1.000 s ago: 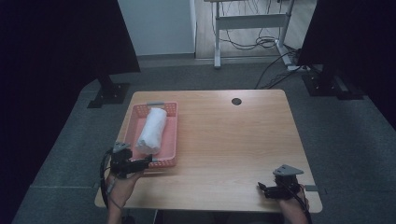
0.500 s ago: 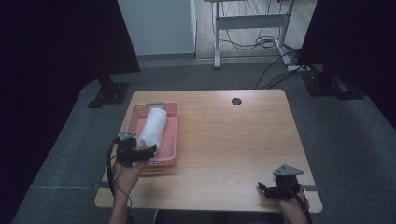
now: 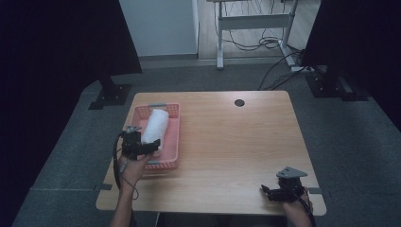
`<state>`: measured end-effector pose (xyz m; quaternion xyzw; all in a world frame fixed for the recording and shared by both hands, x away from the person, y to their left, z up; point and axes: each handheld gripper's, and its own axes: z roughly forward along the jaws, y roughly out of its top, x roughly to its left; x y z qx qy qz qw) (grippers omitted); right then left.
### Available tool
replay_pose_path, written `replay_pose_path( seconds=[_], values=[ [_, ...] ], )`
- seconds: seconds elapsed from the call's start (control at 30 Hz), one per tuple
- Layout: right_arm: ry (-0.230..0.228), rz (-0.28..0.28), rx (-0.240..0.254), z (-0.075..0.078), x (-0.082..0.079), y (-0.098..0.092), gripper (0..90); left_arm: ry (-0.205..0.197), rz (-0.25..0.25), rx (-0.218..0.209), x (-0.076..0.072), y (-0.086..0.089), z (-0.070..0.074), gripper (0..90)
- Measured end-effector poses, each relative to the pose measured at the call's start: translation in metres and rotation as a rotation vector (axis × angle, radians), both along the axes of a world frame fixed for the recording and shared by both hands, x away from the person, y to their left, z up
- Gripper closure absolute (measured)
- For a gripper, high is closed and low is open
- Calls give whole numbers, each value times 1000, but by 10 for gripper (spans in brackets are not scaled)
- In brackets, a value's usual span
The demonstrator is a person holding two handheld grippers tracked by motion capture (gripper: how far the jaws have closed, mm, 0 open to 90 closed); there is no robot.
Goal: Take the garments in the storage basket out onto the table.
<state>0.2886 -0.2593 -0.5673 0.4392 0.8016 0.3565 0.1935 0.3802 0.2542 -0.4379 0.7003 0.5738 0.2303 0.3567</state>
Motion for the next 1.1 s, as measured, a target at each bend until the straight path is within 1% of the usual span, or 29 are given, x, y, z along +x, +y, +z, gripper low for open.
replay_pose_path(
  seconds=[0.1,0.47,0.63,0.73,0.87,0.97,1.1],
  values=[
    [-1,-1,1,0,0,0,76,1,4,13,7,0,0,156],
    [0,0,0,0,0,0,77,-3,32,19,27,0,-1,155],
    [0,0,0,0,0,0,77,5,36,26,35,2,-5,156],
    [0,0,0,0,0,0,77,15,36,36,42,3,-8,155],
    [1,1,-1,0,0,0,77,20,47,44,49,3,-10,155],
    [1,1,-1,0,0,0,78,34,51,58,57,3,-12,149],
    [1,1,-1,0,0,0,79,40,54,58,61,3,-14,142]
  ],
)
